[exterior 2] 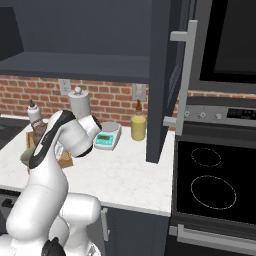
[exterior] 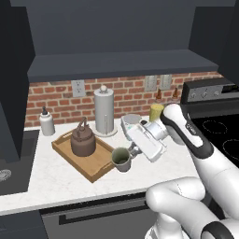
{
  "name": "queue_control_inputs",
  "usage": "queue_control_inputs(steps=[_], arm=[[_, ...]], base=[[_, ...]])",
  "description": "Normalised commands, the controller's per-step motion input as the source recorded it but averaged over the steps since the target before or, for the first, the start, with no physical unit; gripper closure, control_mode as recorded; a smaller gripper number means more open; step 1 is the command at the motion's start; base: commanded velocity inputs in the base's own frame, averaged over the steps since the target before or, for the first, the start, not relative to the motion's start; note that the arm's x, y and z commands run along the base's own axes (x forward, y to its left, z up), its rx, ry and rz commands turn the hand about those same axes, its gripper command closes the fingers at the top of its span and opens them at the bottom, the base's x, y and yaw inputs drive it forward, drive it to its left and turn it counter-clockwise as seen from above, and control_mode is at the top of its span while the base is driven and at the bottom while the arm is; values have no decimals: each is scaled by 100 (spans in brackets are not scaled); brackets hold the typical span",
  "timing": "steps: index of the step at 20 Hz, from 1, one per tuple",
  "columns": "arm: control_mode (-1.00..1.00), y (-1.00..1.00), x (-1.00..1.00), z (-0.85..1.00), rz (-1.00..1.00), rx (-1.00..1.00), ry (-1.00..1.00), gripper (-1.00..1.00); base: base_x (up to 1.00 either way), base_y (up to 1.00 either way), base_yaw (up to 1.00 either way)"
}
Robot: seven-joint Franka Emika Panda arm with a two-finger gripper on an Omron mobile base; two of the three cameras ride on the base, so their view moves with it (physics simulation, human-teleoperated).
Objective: Pick the kettle from the counter and place it on the tray. Then pick the mug from the cabinet and place it on the tray. Then close the cabinet doors.
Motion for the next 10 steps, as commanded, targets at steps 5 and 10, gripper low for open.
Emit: queue_control_inputs(steps=[5, 10], arm=[[-100, 10, 24, -30, -6, 1, -1, 100], [-100, 15, 27, -26, -9, 2, 0, 100]], base=[[0, 0, 0], [0, 0, 0]])
